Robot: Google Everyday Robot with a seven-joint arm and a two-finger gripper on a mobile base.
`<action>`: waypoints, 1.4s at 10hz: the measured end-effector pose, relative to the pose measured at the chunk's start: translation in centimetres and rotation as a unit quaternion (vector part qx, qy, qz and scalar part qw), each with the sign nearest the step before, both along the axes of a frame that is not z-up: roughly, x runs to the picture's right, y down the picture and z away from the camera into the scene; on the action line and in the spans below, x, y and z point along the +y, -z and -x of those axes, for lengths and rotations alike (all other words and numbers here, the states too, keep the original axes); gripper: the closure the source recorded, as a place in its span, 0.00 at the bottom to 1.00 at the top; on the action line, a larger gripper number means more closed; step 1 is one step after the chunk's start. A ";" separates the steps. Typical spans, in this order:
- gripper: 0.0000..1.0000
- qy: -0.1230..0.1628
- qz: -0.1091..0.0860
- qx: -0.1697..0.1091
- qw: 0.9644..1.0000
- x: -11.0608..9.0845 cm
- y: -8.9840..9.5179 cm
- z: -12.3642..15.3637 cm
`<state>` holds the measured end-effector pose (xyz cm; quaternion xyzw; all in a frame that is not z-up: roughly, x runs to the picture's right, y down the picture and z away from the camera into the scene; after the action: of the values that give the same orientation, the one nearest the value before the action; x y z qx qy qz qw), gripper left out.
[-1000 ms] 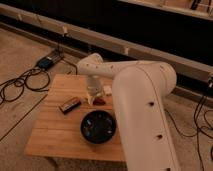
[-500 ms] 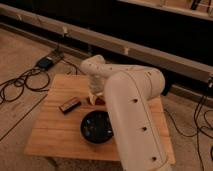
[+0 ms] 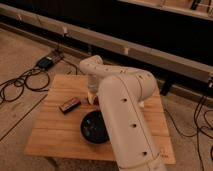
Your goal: Place the pepper in the ceramic cup
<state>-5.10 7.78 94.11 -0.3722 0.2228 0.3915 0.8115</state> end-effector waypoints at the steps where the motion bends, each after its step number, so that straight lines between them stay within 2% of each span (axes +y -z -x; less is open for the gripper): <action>1: 0.35 0.003 0.002 -0.002 1.000 0.0 -0.2 0.2; 2: 0.40 0.005 0.003 -0.004 1.000 -0.1 -0.3 0.3; 3: 0.52 0.008 0.005 -0.006 1.000 0.0 -0.4 0.5; 4: 0.59 0.009 0.006 -0.006 1.000 -0.1 -0.3 0.5; 7: 0.92 0.010 0.009 -0.001 1.000 -0.8 0.8 0.5; 8: 0.98 0.008 0.008 0.001 1.000 -1.2 1.4 0.4; 11: 1.00 -0.009 -0.014 0.013 1.000 -3.6 3.6 0.0; 12: 1.00 -0.021 -0.032 0.021 0.999 -5.0 4.4 -0.5; 14: 1.00 -0.054 -0.071 0.041 0.995 -7.7 6.3 -1.9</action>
<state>-3.22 0.11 87.79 -0.3083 0.2073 0.4644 0.8039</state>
